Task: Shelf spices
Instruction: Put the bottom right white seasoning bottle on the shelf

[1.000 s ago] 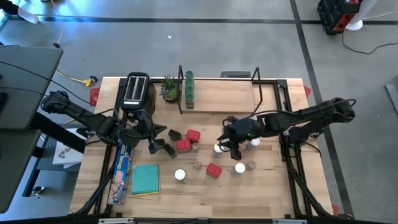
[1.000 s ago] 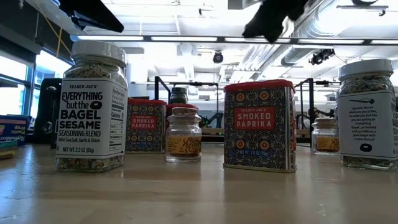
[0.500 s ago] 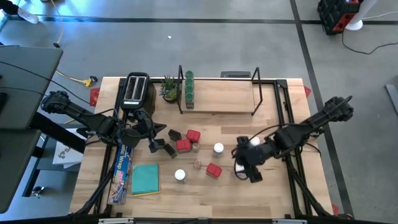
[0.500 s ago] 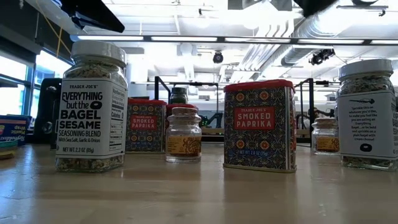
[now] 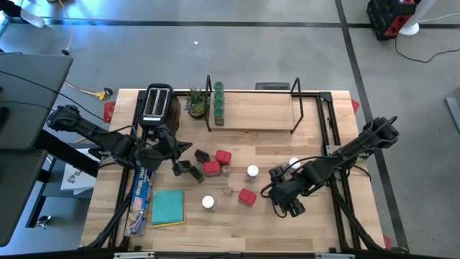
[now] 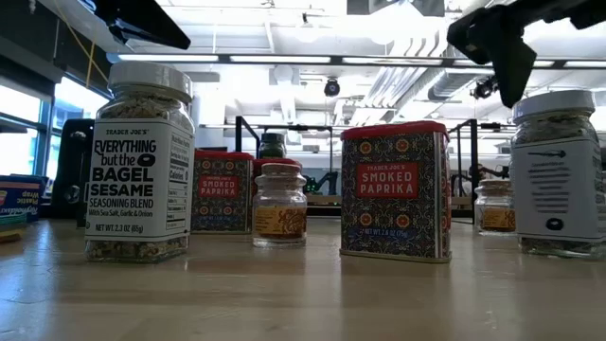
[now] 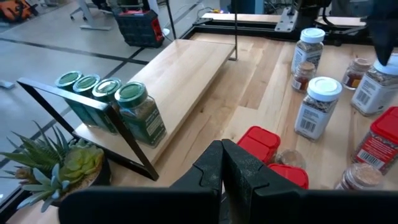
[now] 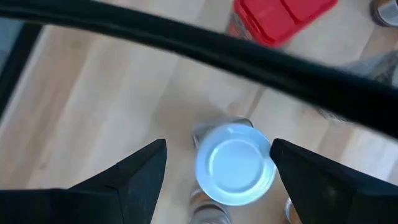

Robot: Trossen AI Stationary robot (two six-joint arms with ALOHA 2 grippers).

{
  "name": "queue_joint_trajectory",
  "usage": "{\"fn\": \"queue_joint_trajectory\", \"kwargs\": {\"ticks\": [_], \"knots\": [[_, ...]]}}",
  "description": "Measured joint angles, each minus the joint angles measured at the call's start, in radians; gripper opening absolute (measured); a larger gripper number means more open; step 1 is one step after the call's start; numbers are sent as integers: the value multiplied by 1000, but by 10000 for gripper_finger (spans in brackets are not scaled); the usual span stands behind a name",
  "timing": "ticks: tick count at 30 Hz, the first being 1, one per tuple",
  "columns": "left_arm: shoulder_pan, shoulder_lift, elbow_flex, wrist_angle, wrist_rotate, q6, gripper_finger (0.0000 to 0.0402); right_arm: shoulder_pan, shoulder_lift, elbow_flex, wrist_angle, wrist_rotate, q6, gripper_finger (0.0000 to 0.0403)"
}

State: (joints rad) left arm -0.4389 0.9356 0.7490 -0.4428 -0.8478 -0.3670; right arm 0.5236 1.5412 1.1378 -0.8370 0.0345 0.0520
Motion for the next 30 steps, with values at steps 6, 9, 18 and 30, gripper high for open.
{"fn": "queue_joint_trajectory", "kwargs": {"ticks": [6, 9, 18, 30], "knots": [[0, 0, 0, -1, 0, 1, 3, 0, 28, -3, -20, 18, -71, 294], [0, 0, 0, 0, 0, 1, 3, -1, 45, -2, -20, 19, -84, 293], [0, 0, 0, -1, 0, 2, 3, -20, 49, -2, -20, 15, 10, 235], [0, 0, 0, -1, 0, 1, 3, -145, 50, 241, -164, 14, 153, 193]]}}
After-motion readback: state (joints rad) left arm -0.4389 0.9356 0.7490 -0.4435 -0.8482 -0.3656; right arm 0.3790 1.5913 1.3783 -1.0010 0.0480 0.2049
